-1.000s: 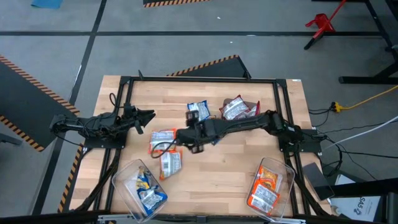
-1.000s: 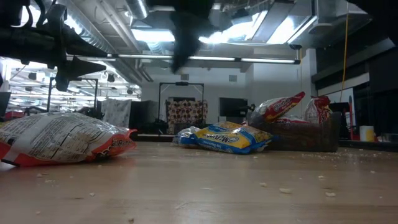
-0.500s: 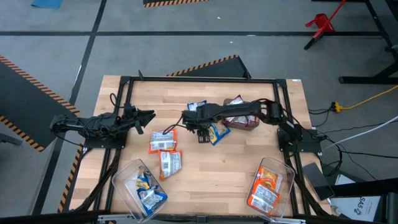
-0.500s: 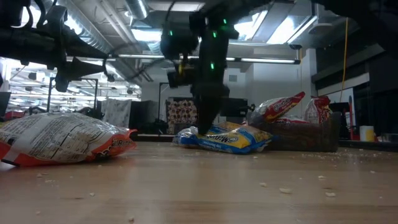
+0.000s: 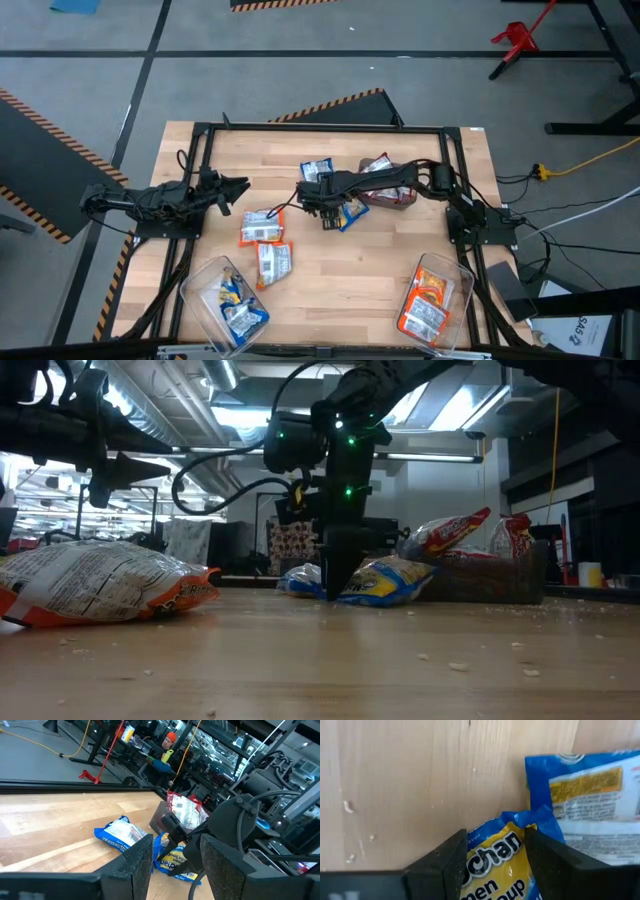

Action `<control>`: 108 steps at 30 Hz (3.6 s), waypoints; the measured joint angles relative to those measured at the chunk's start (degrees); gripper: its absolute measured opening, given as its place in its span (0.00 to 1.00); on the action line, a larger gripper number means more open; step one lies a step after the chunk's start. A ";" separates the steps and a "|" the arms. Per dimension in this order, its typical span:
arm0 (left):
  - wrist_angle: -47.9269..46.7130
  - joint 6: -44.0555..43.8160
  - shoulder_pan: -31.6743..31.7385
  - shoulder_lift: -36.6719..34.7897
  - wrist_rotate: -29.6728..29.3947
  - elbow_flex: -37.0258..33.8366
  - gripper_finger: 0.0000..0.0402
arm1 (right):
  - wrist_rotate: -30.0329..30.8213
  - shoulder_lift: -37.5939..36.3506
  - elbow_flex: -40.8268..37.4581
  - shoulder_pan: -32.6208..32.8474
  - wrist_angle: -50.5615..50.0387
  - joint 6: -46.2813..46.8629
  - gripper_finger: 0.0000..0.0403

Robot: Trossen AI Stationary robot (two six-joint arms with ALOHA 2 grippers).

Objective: Sort Maruchan noodles
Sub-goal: Put the blue noodle pack into the left transparent bin

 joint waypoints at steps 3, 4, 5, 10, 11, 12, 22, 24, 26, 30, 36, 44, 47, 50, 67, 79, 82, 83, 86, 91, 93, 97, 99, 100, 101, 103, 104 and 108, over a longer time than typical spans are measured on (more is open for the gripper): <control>-0.01 0.00 0.01 0.00 0.01 0.00 0.39 | 0.13 -0.79 0.77 0.00 0.71 0.01 0.47; -0.02 0.00 0.00 0.00 0.02 0.00 0.39 | 0.42 -1.01 0.91 0.00 1.72 0.00 0.47; -0.02 0.01 0.00 0.00 0.02 0.00 0.39 | 0.77 -1.16 0.97 0.00 2.50 -0.01 0.47; -0.02 0.62 0.00 0.00 0.00 0.00 0.39 | 1.84 -1.22 0.88 -0.15 3.50 -0.63 0.47; -0.02 1.05 0.02 0.00 0.02 0.00 0.39 | 1.95 -1.23 0.88 -0.24 3.70 -0.90 0.47; -0.02 1.27 0.00 0.00 0.00 0.00 0.39 | 1.97 -1.23 0.88 -0.46 4.02 -1.08 0.47; -0.04 1.36 0.00 0.00 -0.07 0.00 0.39 | 0.51 0.04 -2.10 -1.58 6.41 0.73 0.47; -0.04 1.38 0.01 0.00 -0.03 0.00 0.39 | 1.44 -0.09 -3.13 -1.52 6.87 0.93 0.47; -0.04 1.37 0.01 -0.02 -0.07 0.00 0.39 | 2.49 -0.07 -3.49 -1.38 6.87 1.63 0.45; -0.04 1.36 0.01 -0.01 -0.11 0.00 0.39 | 2.94 -0.01 -3.55 -1.31 6.51 2.04 0.33; -0.04 1.11 0.01 0.00 -0.11 0.00 0.39 | 3.49 0.06 -3.66 -1.34 5.61 2.92 0.04; -0.06 1.21 0.00 0.00 -0.14 0.00 0.39 | 5.91 -2.00 -3.95 0.67 3.80 3.92 0.01; -0.05 1.24 0.01 -0.02 -0.16 0.00 0.39 | 5.75 -5.42 -3.82 2.12 3.54 5.16 0.00; -0.05 1.25 0.00 -0.01 -0.16 0.00 0.39 | 4.70 -8.30 -3.71 3.39 3.49 6.66 0.00; -0.07 1.36 0.01 -0.02 -0.22 0.00 0.39 | 3.72 -16.44 -3.66 10.73 14.04 9.52 0.00; -0.06 1.35 0.01 -0.02 -0.22 0.00 0.39 | 3.31 -16.27 -3.57 14.79 8.77 15.44 0.00; -0.06 1.33 0.02 0.00 -0.22 0.00 0.39 | 1.85 -15.77 -3.72 15.77 4.73 16.93 0.00; -0.07 1.33 0.00 0.00 -0.20 0.00 0.39 | 1.09 -15.77 -4.01 16.06 4.53 17.12 0.00; -0.05 1.33 0.02 -0.01 -0.20 0.00 0.39 | -2.36 -15.77 -4.58 16.37 4.43 18.06 0.03; -0.06 1.11 0.00 -0.01 -0.16 0.00 0.39 | -5.28 -15.77 -4.65 16.59 0.67 19.22 0.19; -0.07 1.10 0.00 -0.01 -0.16 0.00 0.39 | -6.32 -15.77 -4.65 16.59 -1.36 19.23 0.27; -0.07 1.09 0.00 -0.02 -0.16 0.00 0.39 | -7.50 -15.77 -4.65 16.59 -5.85 19.46 0.43; -0.06 1.09 0.02 0.00 -0.16 0.00 0.39 | -7.50 -15.77 -4.90 16.77 -6.79 19.57 0.49; -0.06 1.09 0.01 -0.01 -0.16 0.00 0.39 | -7.48 -15.77 -5.51 16.90 -5.82 19.57 0.51; -0.05 1.13 0.00 -0.01 -0.16 0.00 0.39 | -7.50 -15.77 -6.29 16.90 -4.37 19.57 0.53; -0.07 1.20 0.00 -0.02 -0.16 0.00 0.39 | -7.54 -15.77 -7.88 16.95 -1.59 19.74 0.57; -0.04 1.20 0.00 -0.01 -0.16 0.00 0.39 | -7.93 -15.77 -8.81 17.13 0.33 19.97 0.58; -0.06 1.22 0.02 -0.02 -0.16 0.00 0.39 | -9.07 -15.77 -14.70 18.09 8.50 21.17 0.61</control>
